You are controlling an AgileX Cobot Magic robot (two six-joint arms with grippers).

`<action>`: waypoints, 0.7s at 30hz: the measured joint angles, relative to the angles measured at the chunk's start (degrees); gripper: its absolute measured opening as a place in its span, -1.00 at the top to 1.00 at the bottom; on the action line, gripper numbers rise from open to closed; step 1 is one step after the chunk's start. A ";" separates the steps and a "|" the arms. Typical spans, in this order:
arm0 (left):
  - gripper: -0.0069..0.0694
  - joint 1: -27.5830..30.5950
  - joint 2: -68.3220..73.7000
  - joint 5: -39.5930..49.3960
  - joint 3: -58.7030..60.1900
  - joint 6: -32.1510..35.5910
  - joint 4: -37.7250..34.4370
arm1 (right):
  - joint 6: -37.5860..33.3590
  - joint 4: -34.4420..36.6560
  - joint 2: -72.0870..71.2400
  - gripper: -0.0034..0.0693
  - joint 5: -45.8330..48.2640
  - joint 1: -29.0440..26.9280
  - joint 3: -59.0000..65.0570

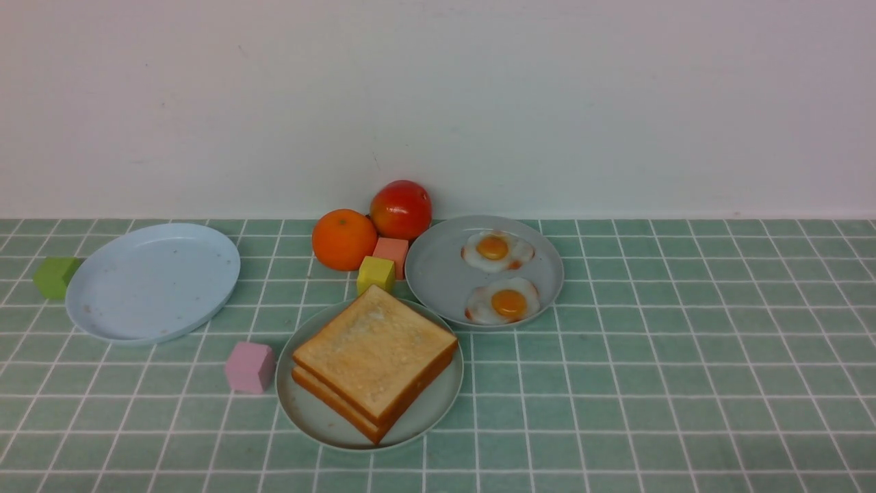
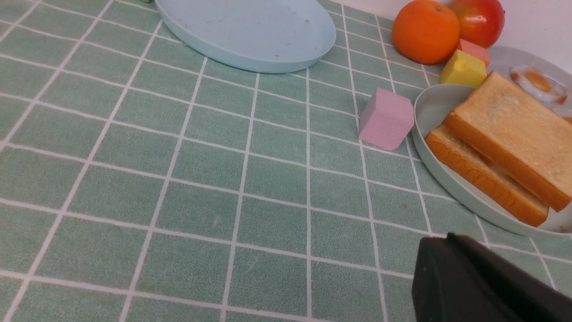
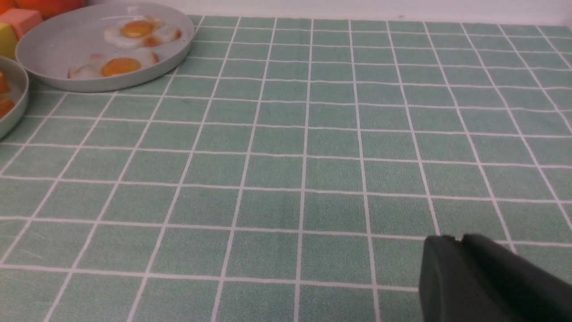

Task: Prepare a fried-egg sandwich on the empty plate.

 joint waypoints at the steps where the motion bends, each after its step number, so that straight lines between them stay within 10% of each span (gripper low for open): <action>1: 0.84 0.00 0.00 0.00 0.00 0.00 0.00 | 0.00 0.00 0.00 0.72 0.00 0.00 0.00; 21: 0.83 0.00 0.00 0.00 0.00 0.00 0.00 | 0.00 0.00 0.00 0.63 0.01 0.00 0.00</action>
